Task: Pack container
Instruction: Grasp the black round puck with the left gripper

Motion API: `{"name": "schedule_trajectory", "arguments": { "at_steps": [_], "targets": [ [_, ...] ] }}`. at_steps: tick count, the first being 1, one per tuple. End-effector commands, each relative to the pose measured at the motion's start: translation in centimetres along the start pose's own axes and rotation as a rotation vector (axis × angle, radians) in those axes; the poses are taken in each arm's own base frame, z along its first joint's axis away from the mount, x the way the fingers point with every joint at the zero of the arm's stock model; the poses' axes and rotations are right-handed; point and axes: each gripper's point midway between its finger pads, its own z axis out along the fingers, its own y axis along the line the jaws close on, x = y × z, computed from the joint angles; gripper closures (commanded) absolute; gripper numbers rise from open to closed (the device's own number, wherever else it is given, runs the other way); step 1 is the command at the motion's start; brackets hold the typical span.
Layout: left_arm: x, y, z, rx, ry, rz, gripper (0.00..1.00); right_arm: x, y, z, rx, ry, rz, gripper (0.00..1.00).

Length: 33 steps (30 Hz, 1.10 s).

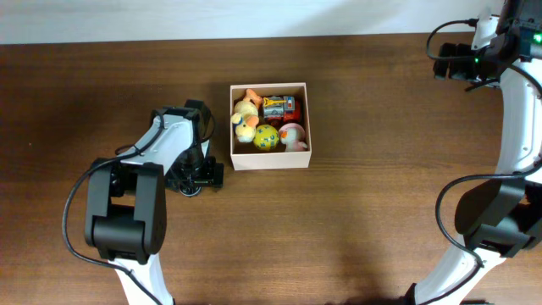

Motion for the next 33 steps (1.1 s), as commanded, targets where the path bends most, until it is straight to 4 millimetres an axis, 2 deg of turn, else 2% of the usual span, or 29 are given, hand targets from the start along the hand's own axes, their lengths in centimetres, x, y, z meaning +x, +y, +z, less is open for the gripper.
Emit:
{"name": "schedule_trajectory", "arguments": {
  "at_steps": [1, 9, 16, 19, 24, 28, 33],
  "targets": [
    [0.7, 0.3, 0.7, -0.004, 0.019, 0.011, 0.09, -0.7, 0.0, -1.4, 0.008, -0.034, 0.004, 0.01],
    [0.3, 0.2, 0.7, -0.002, 0.004, 0.01, 0.23, -0.7, 0.0, -1.4, 0.008, -0.035, 0.004, 0.01],
    [-0.1, 0.2, 0.7, -0.001, -0.012, 0.006, 0.25, -0.7, 0.0, -1.4, 0.008, -0.034, 0.004, 0.01],
    [-0.5, 0.3, 0.5, -0.003, -0.025, -0.003, 0.28, -0.7, 0.0, -1.4, 0.008, -0.035, 0.004, 0.01],
    [-1.4, 1.2, -0.2, 0.005, -0.052, -0.055, 0.32, -0.7, 0.0, -1.4, 0.008, -0.034, 0.004, 0.01],
    [-1.7, 2.4, -0.3, 0.012, -0.056, -0.089, 0.41, -0.7, 0.0, -1.4, 0.008, -0.035, 0.004, 0.01],
    [-1.8, 2.9, -0.3, 0.042, -0.052, -0.116, 0.42, -0.7, 0.0, -1.4, 0.008, -0.034, 0.004, 0.01]
  ]
}}
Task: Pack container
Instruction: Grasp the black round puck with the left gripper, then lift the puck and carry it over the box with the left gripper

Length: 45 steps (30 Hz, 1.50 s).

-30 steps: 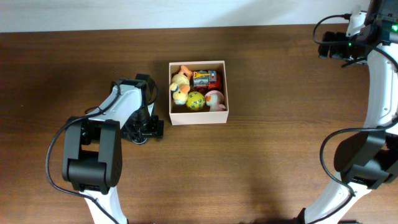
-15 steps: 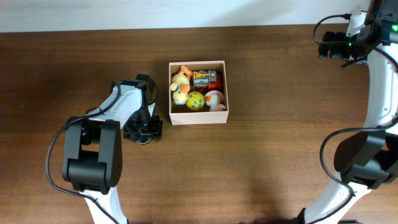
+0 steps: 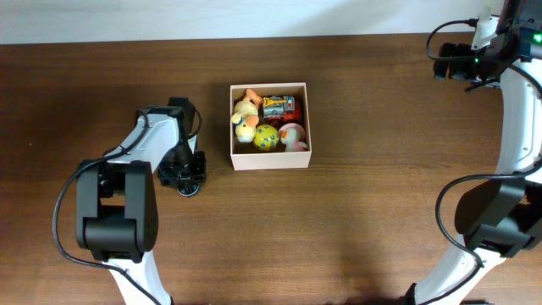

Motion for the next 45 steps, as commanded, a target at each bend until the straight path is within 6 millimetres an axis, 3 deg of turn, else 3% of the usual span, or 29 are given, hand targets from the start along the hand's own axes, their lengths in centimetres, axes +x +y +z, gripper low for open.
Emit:
{"name": "schedule_trajectory", "arguments": {
  "at_steps": [1, 13, 17, 29, 32, 39, 45],
  "targets": [
    [-0.5, 0.5, -0.2, 0.014, -0.012, -0.031, 0.42, -0.7, 0.0, -1.4, 0.008, -0.034, 0.006, 0.01],
    [-0.7, 0.2, -0.9, 0.041, -0.03, -0.034, 0.44, -0.7, 0.0, -1.4, 0.008, -0.034, 0.005, 0.01],
    [-1.0, 0.2, -2.3, 0.048, -0.071, -0.034, 0.48, -0.7, 0.0, -1.4, 0.008, -0.034, 0.005, 0.01],
    [-0.9, -1.4, -7.5, 0.168, -0.203, -0.024, 0.48, -0.7, 0.0, -1.4, 0.008, -0.034, 0.005, 0.01],
    [-1.1, -2.3, -9.4, 0.225, -0.248, -0.017, 0.49, -0.7, 0.0, -1.4, 0.008, -0.034, 0.005, 0.01],
    [-3.4, -4.7, -16.3, 0.346, -0.415, -0.002, 0.49, -0.7, 0.0, -1.4, 0.008, -0.034, 0.005, 0.01],
    [-5.0, -8.9, -22.2, 0.391, -0.583, 0.113, 0.49, -0.7, 0.0, -1.4, 0.008, -0.034, 0.005, 0.01]
  ]
}}
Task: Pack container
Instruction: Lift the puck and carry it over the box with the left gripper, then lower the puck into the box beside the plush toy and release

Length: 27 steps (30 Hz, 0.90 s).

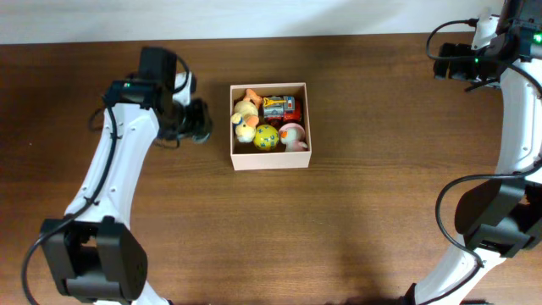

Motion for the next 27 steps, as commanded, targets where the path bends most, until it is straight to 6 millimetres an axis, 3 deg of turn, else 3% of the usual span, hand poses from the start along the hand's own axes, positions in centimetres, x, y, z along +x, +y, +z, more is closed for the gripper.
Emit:
{"name": "schedule_trajectory", "arguments": {
  "at_steps": [1, 10, 16, 22, 27],
  "targets": [
    [-2.4, -5.0, -2.9, 0.092, -0.123, 0.088, 0.49, -0.7, 0.0, -1.4, 0.008, -0.034, 0.005, 0.01],
    [-3.1, -8.8, -2.1, 0.062, -0.194, 0.194, 0.55, -0.7, 0.0, -1.4, 0.008, -0.034, 0.005, 0.01],
    [-2.4, -11.2, 0.3, 0.083, -0.166, 0.245, 0.55, -0.7, 0.0, -1.4, 0.008, -0.034, 0.005, 0.01],
    [-1.8, -10.6, 3.5, 0.027, -0.111, 0.248, 0.55, -0.7, 0.0, -1.4, 0.008, -0.034, 0.005, 0.01],
    [-1.6, -9.8, 4.4, -0.01, -0.093, 0.244, 0.55, -0.7, 0.0, -1.4, 0.008, -0.034, 0.005, 0.01]
  ]
}}
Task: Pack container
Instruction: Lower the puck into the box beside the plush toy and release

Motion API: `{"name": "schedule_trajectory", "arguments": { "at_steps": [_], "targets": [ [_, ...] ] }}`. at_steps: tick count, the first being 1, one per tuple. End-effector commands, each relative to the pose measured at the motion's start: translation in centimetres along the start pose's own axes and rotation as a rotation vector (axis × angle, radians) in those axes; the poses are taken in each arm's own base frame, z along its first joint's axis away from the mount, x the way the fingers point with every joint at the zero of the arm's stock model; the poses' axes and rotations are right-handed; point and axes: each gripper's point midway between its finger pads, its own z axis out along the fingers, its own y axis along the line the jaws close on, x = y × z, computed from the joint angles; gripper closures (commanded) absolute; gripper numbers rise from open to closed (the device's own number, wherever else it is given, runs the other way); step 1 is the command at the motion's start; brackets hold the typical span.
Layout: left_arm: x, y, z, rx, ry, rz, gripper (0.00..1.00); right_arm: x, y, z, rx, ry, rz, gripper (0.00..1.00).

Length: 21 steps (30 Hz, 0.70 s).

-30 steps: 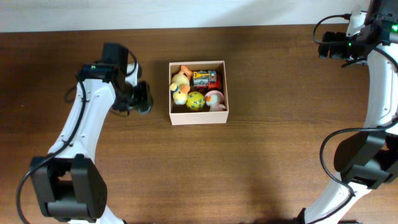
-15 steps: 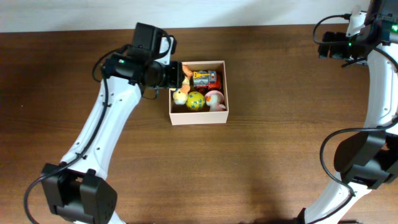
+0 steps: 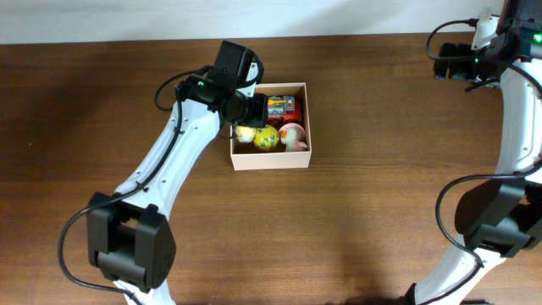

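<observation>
The open cream box (image 3: pixel 301 157) sits mid-table. It holds a yellow ball (image 3: pixel 266 136), a red toy car (image 3: pixel 280 108), a pink toy (image 3: pixel 293 134) and a yellow duck (image 3: pixel 244 132). My left gripper (image 3: pixel 246 108) hangs over the box's back left corner, its fingers closed on a small dark object that is hard to make out from above. It hides the toys beneath it. My right gripper (image 3: pixel 450 64) is raised far off at the back right edge, and its jaws cannot be made out.
The left arm (image 3: pixel 182 157) stretches diagonally from its base (image 3: pixel 127 254) to the box. The right arm (image 3: pixel 517 127) runs along the table's right side. A pale wall edge borders the table at the back.
My left gripper has moved right, from just left of the box to over its back left corner. The arm is now stretched further. The right arm has not moved.
My left gripper was low on the table left of the box, over a small dark thing. It then sat slightly further left at the same spot. Later it was raised beside the box and the dark thing was gone from the table. Now it is over the box.
</observation>
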Motion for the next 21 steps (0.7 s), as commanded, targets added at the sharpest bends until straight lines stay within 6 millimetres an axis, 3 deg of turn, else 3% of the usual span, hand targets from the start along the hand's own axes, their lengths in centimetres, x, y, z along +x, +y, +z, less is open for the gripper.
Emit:
{"name": "schedule_trajectory", "arguments": {
  "at_steps": [1, 12, 21],
  "targets": [
    [-0.4, 0.9, 0.0, -0.05, -0.01, -0.011, 0.56, -0.7, 0.0, -1.4, 0.008, -0.034, 0.005, 0.01],
    [2.5, 1.9, 1.9, -0.09, 0.119, -0.022, 0.6, -0.7, 0.0, -1.4, 0.008, -0.034, 0.005, 0.01],
    [4.0, 2.2, 1.8, -0.104, 0.182, -0.027, 0.6, -0.7, 0.0, -1.4, 0.008, -0.034, 0.005, 0.01]
  ]
}}
